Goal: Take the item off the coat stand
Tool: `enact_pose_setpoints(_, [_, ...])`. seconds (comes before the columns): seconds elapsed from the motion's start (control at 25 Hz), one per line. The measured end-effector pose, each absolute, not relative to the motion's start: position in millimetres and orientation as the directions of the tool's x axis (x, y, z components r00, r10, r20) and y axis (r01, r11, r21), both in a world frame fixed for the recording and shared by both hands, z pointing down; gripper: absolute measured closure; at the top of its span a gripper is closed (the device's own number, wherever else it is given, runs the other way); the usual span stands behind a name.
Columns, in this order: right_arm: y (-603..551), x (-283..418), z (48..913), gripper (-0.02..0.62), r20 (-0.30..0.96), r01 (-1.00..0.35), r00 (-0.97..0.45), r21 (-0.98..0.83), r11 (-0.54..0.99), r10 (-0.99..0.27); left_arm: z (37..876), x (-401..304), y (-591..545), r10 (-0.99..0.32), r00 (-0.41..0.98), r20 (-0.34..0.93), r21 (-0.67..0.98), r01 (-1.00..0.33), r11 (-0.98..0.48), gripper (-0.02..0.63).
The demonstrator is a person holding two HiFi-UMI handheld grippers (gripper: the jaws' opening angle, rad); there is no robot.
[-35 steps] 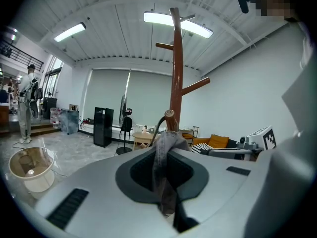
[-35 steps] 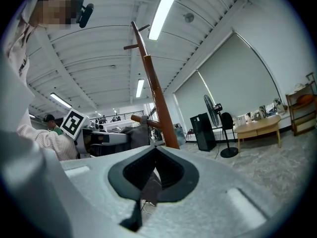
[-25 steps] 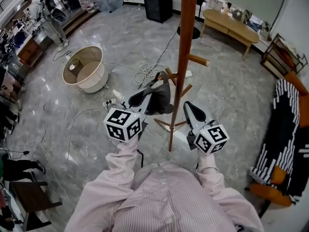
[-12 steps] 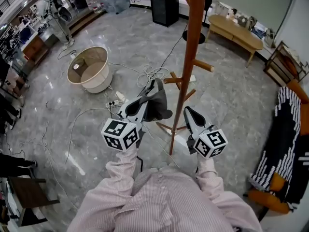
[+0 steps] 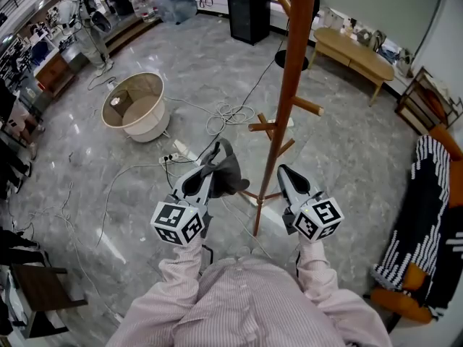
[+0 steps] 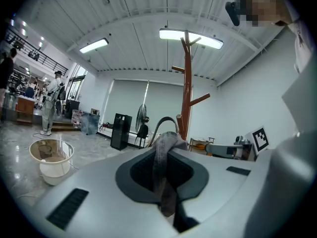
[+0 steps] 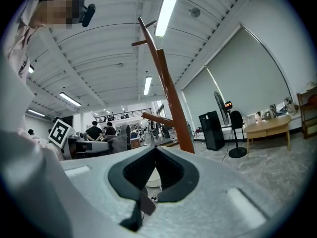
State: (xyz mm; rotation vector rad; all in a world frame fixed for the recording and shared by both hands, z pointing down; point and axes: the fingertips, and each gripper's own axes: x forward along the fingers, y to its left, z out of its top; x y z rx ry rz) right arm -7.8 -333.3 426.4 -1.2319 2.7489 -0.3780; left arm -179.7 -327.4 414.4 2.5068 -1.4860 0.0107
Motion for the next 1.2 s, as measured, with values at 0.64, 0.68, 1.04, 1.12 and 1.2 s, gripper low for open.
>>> enact_pose_setpoints(0.64, [-323.6,-17.7,401.7,0.591,-0.104,-0.658,-0.709,-0.260,0.707,-0.698,432.9,-193.9,-309.3,-0.883,0.449,0.135,0.198,-0.886,-0.420,0.589])
enact_pose_setpoints(0.68, [-323.7,-16.9,402.4,0.591,-0.103,-0.661,-0.705,-0.264,0.702,-0.702,433.0,-194.6,-309.4,-0.885,0.446,0.134,0.196,-0.887,-0.418,0.591])
enact_pose_setpoints(1.04, [-325.3,-14.4,406.5,0.591,-0.087,-0.692,-0.685,-0.230,0.684,-0.723,433.7,-198.8,-309.2,-0.891,0.436,0.131,0.185,-0.893,-0.410,0.589])
enact_pose_setpoints(1.12, [-326.8,-14.4,407.1,0.591,-0.087,-0.695,-0.684,-0.221,0.684,-0.724,433.8,-199.9,-310.6,-0.891,0.434,0.131,0.184,-0.894,-0.409,0.590])
enact_pose_setpoints(1.2, [-327.9,-14.5,406.4,0.591,-0.086,-0.699,-0.681,-0.219,0.681,-0.727,432.3,-201.0,-311.7,-0.891,0.434,0.130,0.182,-0.894,-0.409,0.591])
